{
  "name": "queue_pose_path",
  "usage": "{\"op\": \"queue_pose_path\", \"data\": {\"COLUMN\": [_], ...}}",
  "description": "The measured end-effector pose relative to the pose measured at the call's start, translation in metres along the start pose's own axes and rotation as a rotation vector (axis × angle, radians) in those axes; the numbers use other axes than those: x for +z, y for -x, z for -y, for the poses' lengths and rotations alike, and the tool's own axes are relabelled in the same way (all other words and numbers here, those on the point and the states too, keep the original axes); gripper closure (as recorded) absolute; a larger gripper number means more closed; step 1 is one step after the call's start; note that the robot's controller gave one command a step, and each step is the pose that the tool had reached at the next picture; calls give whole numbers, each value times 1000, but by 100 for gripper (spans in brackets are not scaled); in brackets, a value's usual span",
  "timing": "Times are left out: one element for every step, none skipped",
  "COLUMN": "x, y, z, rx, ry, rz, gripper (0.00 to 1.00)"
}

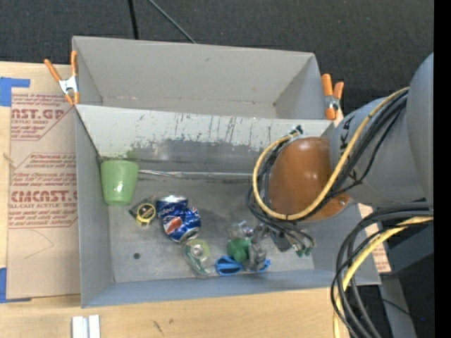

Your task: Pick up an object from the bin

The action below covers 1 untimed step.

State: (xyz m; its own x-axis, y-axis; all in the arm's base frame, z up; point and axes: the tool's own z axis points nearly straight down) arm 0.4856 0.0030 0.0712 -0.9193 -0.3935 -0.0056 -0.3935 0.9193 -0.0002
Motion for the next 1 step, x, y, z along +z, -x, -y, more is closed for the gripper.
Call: {"op": "queue_pose_path", "data": {"x": [-196], "y": [9], "z": [24], "rx": [7], "ry": [-5], "rz": [5], "gripper": [100]}}
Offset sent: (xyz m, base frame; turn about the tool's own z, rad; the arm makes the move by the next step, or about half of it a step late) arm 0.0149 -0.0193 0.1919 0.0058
